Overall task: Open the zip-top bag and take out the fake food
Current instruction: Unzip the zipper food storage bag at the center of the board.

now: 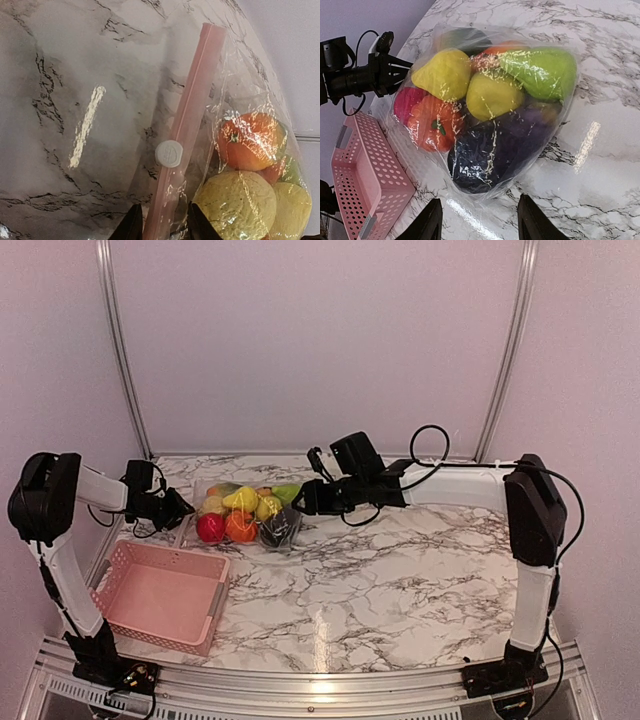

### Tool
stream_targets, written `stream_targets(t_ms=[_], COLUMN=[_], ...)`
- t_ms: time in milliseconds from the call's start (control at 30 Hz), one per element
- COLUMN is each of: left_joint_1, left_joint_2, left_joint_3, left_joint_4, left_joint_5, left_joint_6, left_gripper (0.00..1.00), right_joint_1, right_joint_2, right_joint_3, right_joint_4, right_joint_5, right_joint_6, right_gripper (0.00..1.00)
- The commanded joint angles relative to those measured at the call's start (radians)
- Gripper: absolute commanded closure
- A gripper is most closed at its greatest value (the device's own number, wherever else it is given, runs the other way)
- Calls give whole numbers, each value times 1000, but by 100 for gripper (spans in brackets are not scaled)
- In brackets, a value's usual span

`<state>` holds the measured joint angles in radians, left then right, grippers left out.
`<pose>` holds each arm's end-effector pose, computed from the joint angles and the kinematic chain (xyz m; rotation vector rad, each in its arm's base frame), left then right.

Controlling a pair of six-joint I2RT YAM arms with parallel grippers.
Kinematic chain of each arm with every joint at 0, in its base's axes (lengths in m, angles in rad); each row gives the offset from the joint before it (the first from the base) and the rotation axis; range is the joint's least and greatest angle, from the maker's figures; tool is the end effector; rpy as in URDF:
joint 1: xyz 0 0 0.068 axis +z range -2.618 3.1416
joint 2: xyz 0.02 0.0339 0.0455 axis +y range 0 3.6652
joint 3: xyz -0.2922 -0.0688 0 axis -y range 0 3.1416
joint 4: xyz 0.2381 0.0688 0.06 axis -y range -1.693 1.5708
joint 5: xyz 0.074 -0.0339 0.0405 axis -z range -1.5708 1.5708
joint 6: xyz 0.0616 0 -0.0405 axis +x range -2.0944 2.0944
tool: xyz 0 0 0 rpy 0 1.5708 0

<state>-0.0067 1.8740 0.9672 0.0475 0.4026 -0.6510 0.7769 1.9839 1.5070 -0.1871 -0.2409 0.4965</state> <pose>0.3864 -0.0267 0.1429 -0.6080 2.4165 -0.7780 0.3332 0.3482 0.2427 -0.4728 2.3433 0.9236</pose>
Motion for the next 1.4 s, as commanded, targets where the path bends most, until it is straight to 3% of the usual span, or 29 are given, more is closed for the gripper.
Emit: stream_targets(t_ms=[0, 100, 167, 500, 767, 1033, 1367], left_joint_1=[-9, -17, -24, -149, -285, -475, -620], left_joint_2=[-25, -57, -91, -352, -534, -676, -654], left_joint_3=[-41, -68, -87, -92, -94, -189, -154], left_joint_4=[124, 145, 154, 112, 70, 41, 34], left_joint_5=[86, 98, 104, 60, -71, -236, -340], left_joint_6=[-69, -94, -110, -267, -421, -546, -592], left_gripper=[77, 95, 100, 100, 100, 100, 100], right_joint_1=[-10, -10, -10, 47, 146, 202, 330], right_joint_2=[-28, -30, -32, -56, -74, -184, -280], right_joint_3=[-7, -5, -1, 90, 195, 123, 71], right_joint_4=[22, 21, 16, -77, -133, -132, -154], right_joint_5=[-6, 2, 12, 196, 355, 431, 564], right_joint_6=[-9, -12, -17, -121, -215, -283, -384], right_gripper=[51, 50, 51, 49, 38, 28, 14])
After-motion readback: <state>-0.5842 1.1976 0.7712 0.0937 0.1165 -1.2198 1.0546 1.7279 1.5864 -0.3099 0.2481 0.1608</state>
